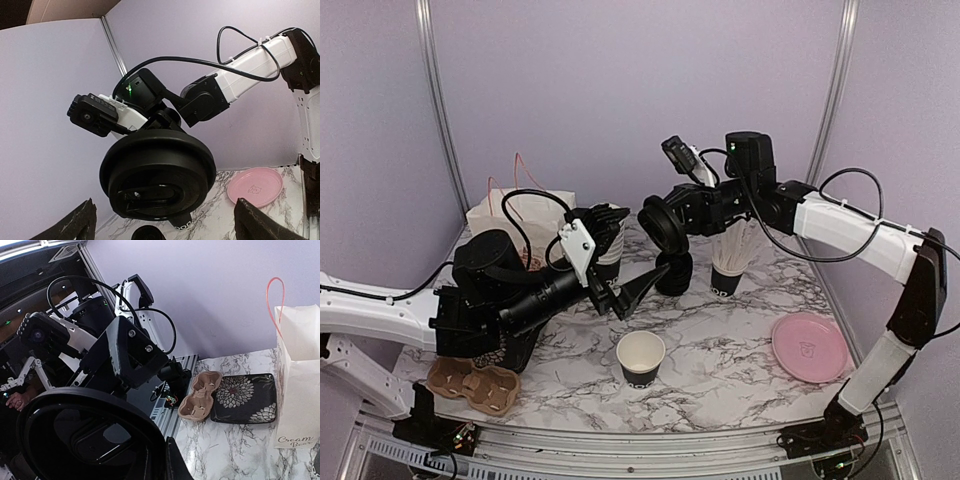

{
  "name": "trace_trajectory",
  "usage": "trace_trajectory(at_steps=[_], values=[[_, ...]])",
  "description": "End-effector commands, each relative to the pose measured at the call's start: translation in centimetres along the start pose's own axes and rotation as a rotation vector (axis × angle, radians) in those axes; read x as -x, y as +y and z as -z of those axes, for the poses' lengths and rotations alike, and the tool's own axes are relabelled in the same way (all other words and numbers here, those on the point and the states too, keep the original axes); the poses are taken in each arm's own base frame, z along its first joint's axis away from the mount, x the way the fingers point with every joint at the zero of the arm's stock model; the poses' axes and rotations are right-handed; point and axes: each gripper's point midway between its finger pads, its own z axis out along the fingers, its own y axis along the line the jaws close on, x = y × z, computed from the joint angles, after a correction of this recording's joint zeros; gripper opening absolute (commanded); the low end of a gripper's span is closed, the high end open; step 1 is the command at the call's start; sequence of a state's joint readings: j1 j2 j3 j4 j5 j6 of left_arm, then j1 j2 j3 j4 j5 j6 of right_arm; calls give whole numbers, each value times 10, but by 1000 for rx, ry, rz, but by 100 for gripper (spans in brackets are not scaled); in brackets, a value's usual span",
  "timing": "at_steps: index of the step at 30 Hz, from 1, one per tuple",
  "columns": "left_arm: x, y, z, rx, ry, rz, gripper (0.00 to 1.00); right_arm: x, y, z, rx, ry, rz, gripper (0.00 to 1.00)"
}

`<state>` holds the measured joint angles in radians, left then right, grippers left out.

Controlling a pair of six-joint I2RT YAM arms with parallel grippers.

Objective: Pack the takeout coffee

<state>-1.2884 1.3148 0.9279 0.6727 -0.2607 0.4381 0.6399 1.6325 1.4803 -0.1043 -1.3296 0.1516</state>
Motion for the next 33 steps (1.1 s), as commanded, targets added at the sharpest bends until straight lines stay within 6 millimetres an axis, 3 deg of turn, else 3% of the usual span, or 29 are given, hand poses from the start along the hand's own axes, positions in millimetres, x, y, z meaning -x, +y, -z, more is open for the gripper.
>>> trace_trajectory(at_steps=[1,13,33], values=[[15,20,-1,114,-57,9,96,6,12,4,19,-11,28,7],[8,8,-8,72,-52,12,96,6,13,4,28,-15,16,8],[10,9,-25,96,-50,17,84,2,10,4,16,-17,-7,8]])
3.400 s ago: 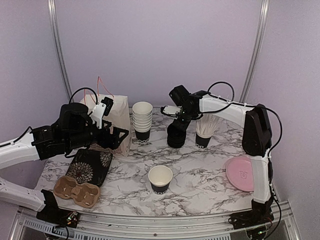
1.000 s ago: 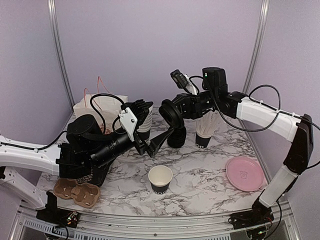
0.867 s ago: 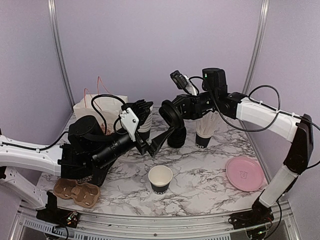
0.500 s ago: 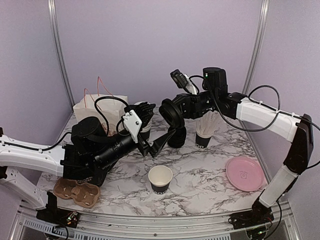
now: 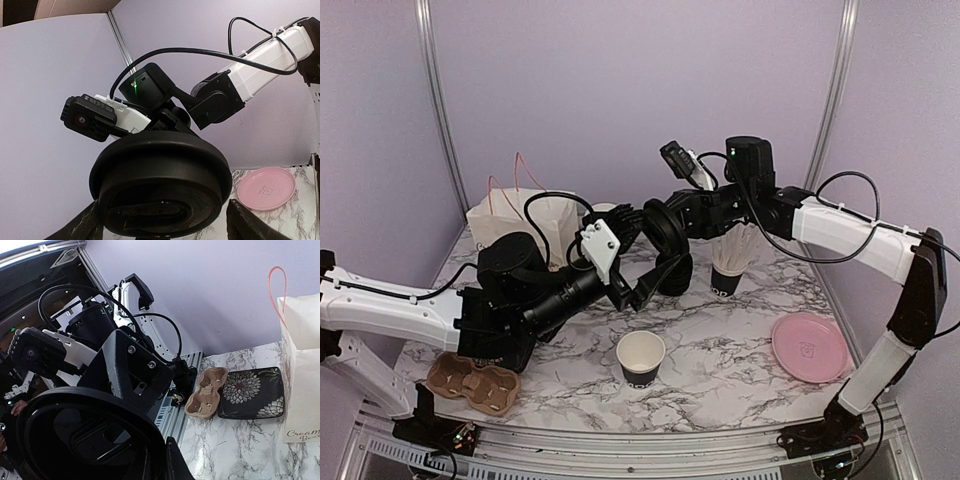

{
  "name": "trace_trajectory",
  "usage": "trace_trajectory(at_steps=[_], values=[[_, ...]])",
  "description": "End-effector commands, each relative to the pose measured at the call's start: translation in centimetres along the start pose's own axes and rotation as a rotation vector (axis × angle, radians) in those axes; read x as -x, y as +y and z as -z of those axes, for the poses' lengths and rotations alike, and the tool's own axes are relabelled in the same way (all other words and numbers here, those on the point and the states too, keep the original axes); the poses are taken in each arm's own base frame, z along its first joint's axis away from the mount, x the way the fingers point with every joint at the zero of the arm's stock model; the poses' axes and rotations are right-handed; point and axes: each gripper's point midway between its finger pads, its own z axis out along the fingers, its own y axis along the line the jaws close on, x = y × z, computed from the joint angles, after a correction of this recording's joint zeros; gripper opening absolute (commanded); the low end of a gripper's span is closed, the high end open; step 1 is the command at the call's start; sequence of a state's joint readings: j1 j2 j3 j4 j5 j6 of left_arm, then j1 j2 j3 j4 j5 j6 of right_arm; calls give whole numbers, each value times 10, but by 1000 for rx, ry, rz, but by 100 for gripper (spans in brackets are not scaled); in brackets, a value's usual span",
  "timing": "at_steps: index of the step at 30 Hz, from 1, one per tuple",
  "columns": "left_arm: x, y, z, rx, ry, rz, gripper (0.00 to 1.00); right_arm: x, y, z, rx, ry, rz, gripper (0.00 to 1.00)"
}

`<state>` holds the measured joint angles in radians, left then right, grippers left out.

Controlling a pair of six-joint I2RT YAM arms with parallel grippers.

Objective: Pack the takeout coffee

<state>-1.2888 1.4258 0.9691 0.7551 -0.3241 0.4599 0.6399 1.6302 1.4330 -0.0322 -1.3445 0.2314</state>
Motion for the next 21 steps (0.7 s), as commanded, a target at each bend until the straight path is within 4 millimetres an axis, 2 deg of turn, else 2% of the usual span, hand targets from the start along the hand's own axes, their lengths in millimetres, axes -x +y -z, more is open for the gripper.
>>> trace_trajectory(at_steps=[1,13,18,21], values=[[25,10,-4,32,-65,43,84,9,11,4,-1,-13,44,8],[24,11,-6,45,-59,58,72,11,12,4,2,-19,64,10],[19,17,-6,83,-37,65,72,12,13,4,4,-20,66,10],[17,21,-7,112,-26,70,78,11,15,4,4,-20,67,10]])
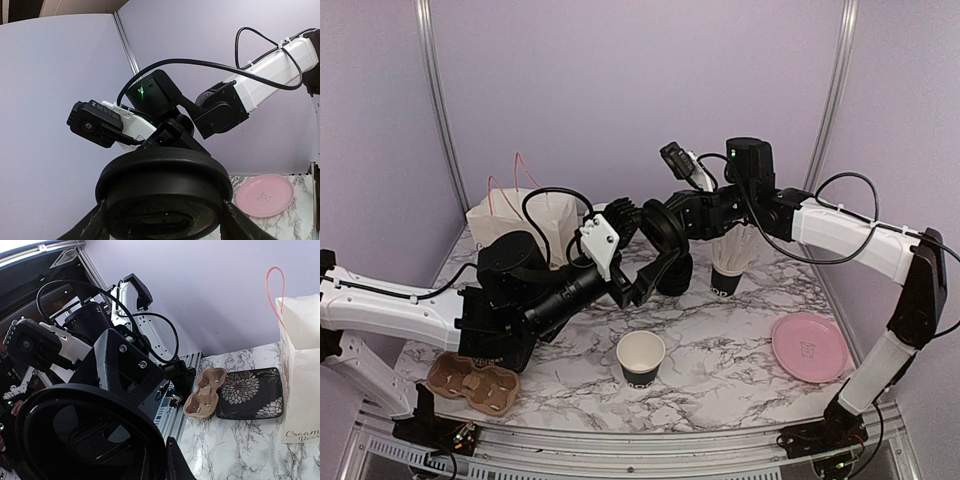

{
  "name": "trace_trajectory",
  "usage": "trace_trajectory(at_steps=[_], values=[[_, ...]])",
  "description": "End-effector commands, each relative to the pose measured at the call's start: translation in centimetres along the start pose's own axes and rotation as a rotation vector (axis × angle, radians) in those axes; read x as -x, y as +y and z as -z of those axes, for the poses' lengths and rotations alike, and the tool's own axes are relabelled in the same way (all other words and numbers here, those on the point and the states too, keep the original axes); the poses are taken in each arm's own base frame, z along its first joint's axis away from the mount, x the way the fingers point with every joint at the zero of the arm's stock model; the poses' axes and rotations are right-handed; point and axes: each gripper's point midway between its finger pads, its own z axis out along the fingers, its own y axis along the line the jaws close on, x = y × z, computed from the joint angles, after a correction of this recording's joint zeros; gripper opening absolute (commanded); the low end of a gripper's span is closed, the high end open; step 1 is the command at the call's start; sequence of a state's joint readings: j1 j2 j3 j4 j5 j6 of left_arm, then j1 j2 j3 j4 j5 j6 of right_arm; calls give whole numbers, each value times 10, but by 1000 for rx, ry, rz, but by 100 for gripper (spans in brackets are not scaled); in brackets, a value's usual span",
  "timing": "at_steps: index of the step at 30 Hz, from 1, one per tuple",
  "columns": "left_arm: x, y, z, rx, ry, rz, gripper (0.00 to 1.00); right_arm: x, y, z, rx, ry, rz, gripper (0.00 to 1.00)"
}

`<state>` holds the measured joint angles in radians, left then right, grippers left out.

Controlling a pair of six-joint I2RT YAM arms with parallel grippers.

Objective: Pack the takeout coffee

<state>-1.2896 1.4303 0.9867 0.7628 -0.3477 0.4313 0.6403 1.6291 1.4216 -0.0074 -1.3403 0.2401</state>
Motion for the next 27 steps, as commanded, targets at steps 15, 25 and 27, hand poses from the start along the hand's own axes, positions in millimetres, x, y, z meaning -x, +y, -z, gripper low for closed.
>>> trace_trajectory(at_steps=[15,25,27], values=[[12,14,-6,74,-6,35,71,9,14,7,0,-18,57,13],[2,21,20,22,149,115,69,-2,-13,58,-241,-43,76,55],[-6,17,27,-18,231,122,69,-12,-20,72,-340,-22,109,59]])
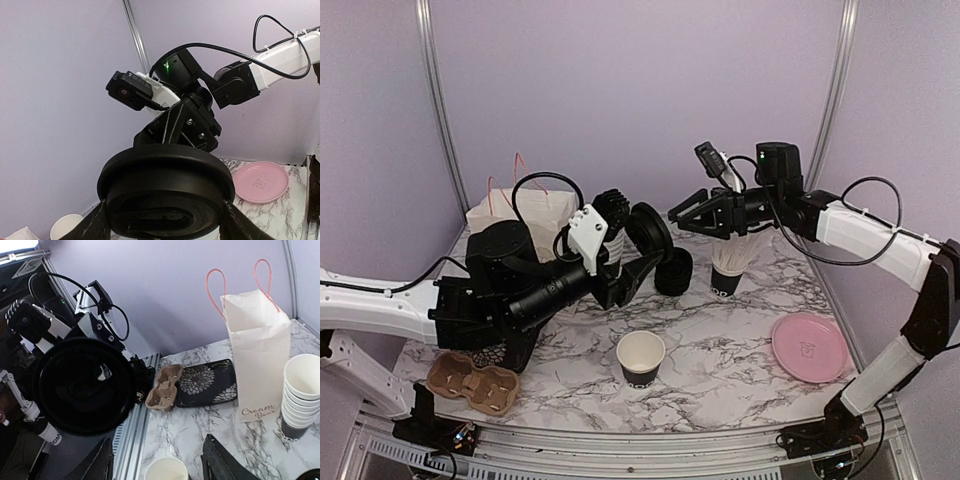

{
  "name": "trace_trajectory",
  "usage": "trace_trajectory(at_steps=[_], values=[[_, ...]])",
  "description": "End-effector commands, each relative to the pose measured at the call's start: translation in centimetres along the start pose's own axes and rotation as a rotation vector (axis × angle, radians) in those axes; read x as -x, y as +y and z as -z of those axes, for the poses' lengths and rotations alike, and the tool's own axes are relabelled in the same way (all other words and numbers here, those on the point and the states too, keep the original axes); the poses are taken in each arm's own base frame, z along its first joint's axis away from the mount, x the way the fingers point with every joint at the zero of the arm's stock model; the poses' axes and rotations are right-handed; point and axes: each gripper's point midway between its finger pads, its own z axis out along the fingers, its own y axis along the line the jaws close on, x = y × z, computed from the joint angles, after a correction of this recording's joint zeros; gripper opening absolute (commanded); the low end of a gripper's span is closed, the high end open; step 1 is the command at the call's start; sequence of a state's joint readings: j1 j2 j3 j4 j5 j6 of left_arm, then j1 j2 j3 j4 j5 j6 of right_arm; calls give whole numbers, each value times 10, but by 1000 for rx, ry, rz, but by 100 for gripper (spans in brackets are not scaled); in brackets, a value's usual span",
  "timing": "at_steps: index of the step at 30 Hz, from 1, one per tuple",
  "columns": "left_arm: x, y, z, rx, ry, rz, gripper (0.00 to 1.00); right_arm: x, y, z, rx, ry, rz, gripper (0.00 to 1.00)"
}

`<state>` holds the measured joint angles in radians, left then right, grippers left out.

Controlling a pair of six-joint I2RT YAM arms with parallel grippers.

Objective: Pack the takeout coffee

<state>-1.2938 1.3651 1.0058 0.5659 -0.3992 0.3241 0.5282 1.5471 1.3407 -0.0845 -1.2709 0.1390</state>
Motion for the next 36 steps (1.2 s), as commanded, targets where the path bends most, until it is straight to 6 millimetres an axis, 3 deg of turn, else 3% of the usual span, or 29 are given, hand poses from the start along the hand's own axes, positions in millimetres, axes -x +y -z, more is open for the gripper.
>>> trace_trajectory(at_steps=[1,6,12,17,22,28,36], values=[[-5,6,19,-52,168,60,69,-12,-12,32,-224,30,110,60],[-39,-14,31,-160,454,118,68,-56,-23,45,-359,158,153,60],[-72,-37,41,-228,746,183,68,-101,-24,48,-362,228,73,59],[-108,-51,43,-253,939,164,69,-121,-23,46,-349,213,8,66],[-135,-59,43,-262,1074,152,68,-137,-25,42,-310,204,-71,67],[-150,-64,40,-249,1156,158,68,-152,-29,39,-301,188,-127,69],[-166,-55,39,-199,1230,160,68,-161,-33,33,-290,197,-167,70]])
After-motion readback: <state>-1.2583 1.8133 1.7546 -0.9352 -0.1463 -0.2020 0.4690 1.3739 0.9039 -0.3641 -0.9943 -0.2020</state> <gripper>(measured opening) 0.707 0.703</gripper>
